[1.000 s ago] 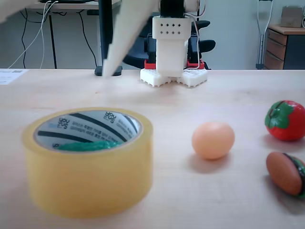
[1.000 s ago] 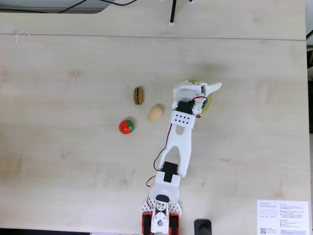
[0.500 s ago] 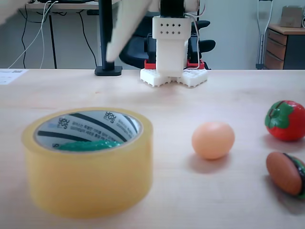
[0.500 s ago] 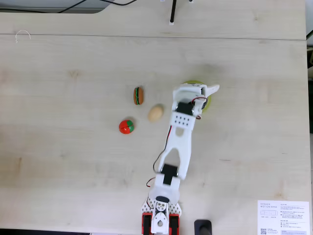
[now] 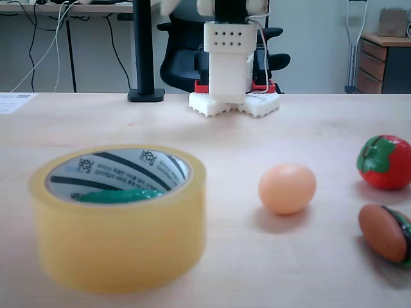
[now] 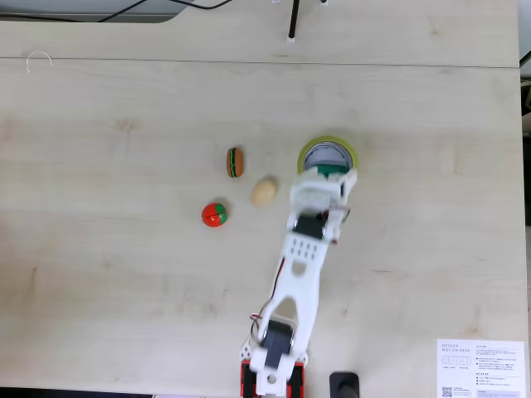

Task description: Grasp a cucumber and put it in the hole.

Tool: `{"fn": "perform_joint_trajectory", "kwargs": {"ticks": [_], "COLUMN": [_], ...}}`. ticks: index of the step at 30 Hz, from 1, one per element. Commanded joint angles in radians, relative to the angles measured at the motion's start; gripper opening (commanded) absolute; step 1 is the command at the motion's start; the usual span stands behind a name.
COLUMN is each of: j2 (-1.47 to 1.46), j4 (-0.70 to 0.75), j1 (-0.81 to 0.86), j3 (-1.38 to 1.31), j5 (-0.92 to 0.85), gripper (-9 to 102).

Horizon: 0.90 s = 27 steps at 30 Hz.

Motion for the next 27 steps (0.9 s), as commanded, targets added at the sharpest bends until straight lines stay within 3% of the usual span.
{"fn": "perform_joint_trajectory", "kwargs": {"ticks": [1, 17, 21, 27], "j2": [0.221, 0.845, 0.87, 1.022], "j4": [0.005, 0.011, 0.097, 0.1], "j1": [0.006, 0.025, 0.026, 0.032], "j3": [0.115, 0.721, 0.767, 0.923], "j5": [0.0, -0.003, -0.005, -0.005], "gripper": [17, 5, 3, 0]}}
